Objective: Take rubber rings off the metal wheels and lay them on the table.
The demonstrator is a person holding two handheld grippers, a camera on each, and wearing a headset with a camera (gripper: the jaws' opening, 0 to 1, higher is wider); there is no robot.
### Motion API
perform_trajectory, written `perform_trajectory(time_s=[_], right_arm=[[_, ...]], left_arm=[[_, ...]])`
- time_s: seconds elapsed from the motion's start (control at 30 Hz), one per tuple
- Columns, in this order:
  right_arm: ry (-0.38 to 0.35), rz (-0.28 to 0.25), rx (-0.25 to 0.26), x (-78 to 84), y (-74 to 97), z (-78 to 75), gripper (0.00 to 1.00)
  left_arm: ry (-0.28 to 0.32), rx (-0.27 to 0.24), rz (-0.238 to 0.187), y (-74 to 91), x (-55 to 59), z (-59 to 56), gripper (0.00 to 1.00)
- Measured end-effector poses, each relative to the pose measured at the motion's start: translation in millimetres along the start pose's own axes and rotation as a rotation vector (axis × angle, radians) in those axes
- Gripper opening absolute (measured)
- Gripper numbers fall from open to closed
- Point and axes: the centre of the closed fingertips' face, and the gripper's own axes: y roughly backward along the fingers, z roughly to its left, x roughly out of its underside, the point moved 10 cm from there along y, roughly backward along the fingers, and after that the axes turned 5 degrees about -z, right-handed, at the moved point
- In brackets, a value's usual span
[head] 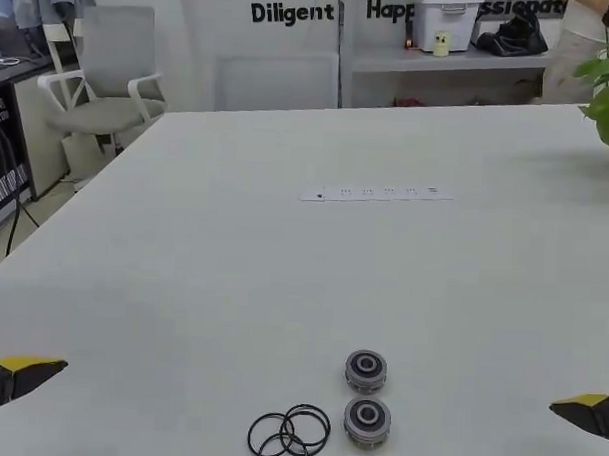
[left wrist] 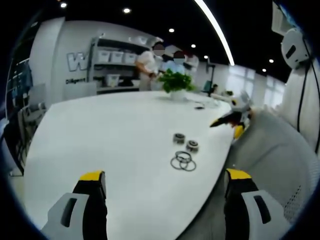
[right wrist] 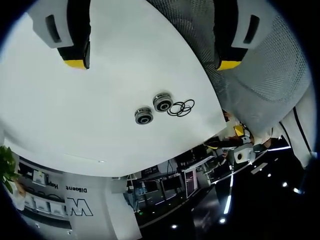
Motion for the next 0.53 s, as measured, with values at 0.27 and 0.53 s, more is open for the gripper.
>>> perform_trajectory(time_s=[0.27, 0.53], right_arm=[[0.007, 0.008, -0.009, -0.7, -0.7, -0.1, 1.0], [0.009, 0.018, -0.015, -0.7, -2.0, 0.4, 1.0]], left_arm=[[-0.003, -0.006, -0.005, 1.2, -1.7, -0.7, 1.0], [0.002, -0.005, -0.003, 1.5, -0.5, -3.1, 1.0]])
